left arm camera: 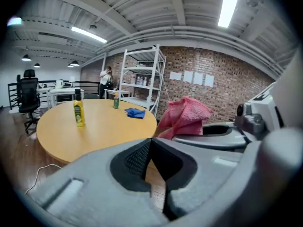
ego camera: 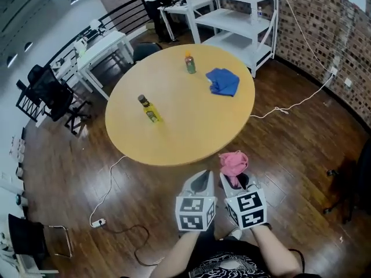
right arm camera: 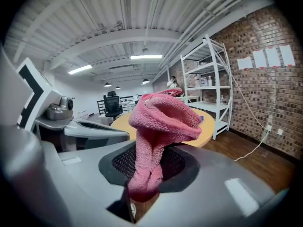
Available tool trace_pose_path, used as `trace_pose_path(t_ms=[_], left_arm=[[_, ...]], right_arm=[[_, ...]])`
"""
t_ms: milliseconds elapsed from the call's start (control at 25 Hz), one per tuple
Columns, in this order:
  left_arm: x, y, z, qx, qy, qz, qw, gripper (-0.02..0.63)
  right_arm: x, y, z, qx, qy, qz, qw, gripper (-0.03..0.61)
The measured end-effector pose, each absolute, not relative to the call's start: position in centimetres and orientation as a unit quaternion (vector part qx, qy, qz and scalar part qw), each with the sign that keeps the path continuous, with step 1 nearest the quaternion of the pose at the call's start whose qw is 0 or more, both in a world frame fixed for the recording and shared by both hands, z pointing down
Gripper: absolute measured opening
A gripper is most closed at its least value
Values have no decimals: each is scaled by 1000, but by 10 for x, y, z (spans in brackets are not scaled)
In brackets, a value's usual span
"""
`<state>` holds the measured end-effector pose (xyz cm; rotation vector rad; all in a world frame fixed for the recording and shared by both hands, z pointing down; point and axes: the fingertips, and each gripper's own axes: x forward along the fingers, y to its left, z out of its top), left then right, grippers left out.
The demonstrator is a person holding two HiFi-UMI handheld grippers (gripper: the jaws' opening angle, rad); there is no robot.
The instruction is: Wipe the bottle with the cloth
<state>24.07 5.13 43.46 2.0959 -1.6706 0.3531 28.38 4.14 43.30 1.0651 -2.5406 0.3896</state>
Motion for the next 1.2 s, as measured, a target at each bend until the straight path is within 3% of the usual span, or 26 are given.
trace_pose_path(t_ms=[440,880,1200], left_arm=[[109,46,446,676,-693,94,233,3],[23,-18,447,690,-680,87,234,3],[-38,-75,444,749,-629,84,189,3]], right_arm=[[140,32,443,250,-943,108,193,104],[65,-40,446,266,-936,117,201,104],[21,-87,441,278,-932,126,196,104]])
